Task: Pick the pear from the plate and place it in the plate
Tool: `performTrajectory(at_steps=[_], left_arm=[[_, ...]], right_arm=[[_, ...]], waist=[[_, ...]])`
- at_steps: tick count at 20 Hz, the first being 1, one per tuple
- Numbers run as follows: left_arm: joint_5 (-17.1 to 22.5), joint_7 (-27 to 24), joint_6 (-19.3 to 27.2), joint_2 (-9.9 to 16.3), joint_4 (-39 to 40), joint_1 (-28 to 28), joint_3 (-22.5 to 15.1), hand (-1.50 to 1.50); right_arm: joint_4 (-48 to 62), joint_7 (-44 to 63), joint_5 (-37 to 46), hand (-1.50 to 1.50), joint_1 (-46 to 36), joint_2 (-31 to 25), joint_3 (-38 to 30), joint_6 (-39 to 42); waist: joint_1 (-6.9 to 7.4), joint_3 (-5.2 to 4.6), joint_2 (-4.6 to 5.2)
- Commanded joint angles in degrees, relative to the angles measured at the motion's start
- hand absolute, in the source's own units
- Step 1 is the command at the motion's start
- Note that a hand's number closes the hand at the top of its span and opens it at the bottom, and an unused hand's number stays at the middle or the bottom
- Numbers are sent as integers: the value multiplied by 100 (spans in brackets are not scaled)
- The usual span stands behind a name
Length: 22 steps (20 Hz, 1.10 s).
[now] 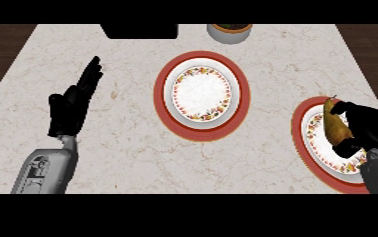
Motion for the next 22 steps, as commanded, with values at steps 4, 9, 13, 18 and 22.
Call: performTrajectory(at_steps=[4,9,13,18,22], left_arm=[[43,-323,-87,47,243,39,122,0],[6,-179,-60,-97,270,-108,62,0],[39,127,-57,73,51,-108,189,0],[-149,-214,56,-79,229,86,67,0],[-75,-31,36,-226,100,48,-9,0]], right_arm=[[429,-1041,-845,150,-491,-1,19,1299],[279,-1521,-1038,150,-440,66,-429,280],[-724,-1980,-1525,150,-496,167,-679,-96],[-1861,-2201,-2095,150,-471,255,-677,343],[-2648,-1722,-2307,150,-813,635,-295,833]], waist=[[43,26,30],[-7,30,21],[-69,31,-10],[-92,24,-5],[-43,21,-6]])
